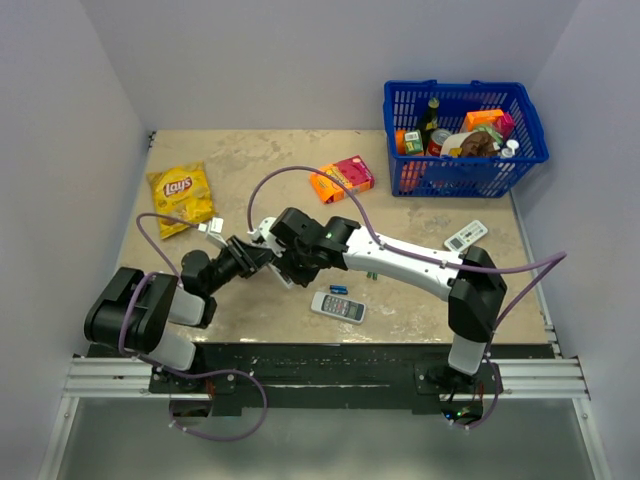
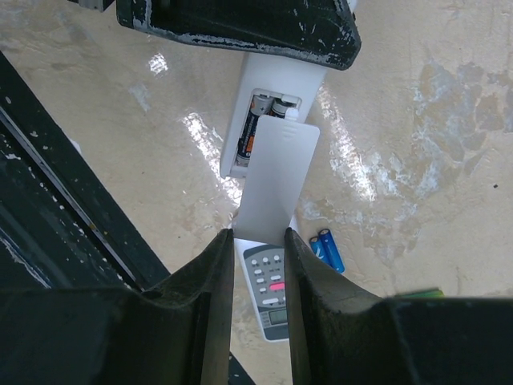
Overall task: Load the batteries into the remote control
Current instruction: Load the battery cover into the remote control.
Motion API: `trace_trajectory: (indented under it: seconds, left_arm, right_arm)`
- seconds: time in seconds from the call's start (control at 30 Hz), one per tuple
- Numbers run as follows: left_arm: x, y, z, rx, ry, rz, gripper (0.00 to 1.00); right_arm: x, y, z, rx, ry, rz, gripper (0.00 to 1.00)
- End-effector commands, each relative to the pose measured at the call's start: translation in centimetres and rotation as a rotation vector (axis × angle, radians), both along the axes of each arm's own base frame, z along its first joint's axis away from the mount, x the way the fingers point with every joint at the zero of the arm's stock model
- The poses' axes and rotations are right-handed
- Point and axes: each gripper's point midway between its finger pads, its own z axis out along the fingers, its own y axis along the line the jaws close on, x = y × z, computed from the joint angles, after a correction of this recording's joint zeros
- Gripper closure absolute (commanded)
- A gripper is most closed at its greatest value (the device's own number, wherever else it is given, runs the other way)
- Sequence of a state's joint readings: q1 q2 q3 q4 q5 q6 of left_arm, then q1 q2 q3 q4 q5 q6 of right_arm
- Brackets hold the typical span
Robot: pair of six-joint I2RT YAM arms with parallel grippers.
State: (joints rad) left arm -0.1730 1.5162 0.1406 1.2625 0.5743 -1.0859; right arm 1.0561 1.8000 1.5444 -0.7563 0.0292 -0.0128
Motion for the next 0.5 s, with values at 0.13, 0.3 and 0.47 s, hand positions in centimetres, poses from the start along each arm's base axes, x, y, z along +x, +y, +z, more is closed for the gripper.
trace_trajectory:
  seconds: [0.13, 0.3, 0.47]
  left_arm:
    - [-2.0, 0.0, 12.3, -0.076, -0.635, -0.019, 1.0]
    - [-2.6, -0.1, 12.9, -0.069, -0.691, -0.029, 1.0]
    - [-3.1, 0.1, 13.6, -0.055, -0.735, -0.023, 1.0]
  right_arm:
    - [-0.7, 1.4, 0.5, 0.028, 0.029, 0.048, 1.0]
    - [-0.9, 1.5, 0.3, 0.031, 0.037, 0.052, 1.0]
    - [-1.1, 1.6, 0.4, 0.035, 0.036, 0.046, 1.0]
